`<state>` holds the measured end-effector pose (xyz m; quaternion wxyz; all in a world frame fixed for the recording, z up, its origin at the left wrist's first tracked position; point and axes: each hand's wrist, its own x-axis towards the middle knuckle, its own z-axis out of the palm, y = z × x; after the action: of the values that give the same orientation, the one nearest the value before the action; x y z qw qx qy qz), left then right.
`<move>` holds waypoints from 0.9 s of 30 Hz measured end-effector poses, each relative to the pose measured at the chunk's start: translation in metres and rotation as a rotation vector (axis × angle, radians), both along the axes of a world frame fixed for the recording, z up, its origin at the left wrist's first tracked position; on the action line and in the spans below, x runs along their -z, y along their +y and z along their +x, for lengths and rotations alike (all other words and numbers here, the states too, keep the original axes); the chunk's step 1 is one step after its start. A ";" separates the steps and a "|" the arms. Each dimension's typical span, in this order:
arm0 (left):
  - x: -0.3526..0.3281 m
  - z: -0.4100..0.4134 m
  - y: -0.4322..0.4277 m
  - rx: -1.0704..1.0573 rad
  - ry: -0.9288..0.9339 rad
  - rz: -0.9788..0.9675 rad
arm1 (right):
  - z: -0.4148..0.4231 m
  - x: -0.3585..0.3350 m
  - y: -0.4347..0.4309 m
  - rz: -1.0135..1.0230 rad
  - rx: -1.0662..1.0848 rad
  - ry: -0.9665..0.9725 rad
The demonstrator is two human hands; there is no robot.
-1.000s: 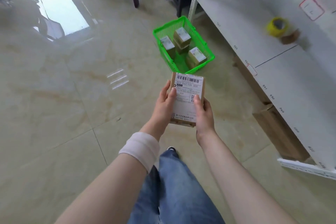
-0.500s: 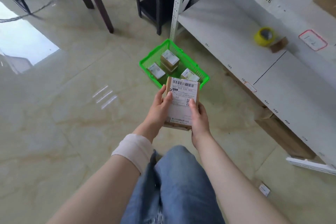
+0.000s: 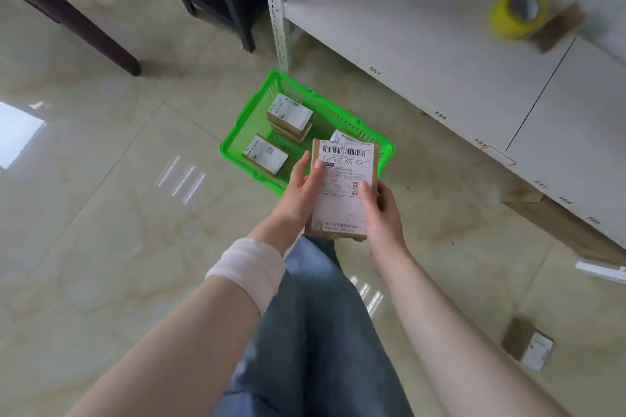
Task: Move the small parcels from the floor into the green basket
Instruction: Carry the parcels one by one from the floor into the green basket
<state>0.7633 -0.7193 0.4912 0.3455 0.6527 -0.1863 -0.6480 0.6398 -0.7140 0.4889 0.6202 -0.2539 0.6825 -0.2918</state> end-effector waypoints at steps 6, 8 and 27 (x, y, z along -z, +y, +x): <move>0.125 0.027 -0.089 0.235 0.048 0.085 | 0.007 0.126 -0.043 0.076 0.050 -0.031; 0.183 0.032 -0.110 0.344 0.032 0.096 | 0.009 0.184 -0.052 0.077 0.081 -0.024; 0.365 0.037 -0.068 0.219 -0.259 0.136 | 0.023 0.369 -0.050 0.287 0.563 -0.135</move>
<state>0.8000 -0.7869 0.1262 0.2011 0.7283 -0.2549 -0.6035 0.6629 -0.7638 0.1197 0.5885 0.0547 0.7174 -0.3688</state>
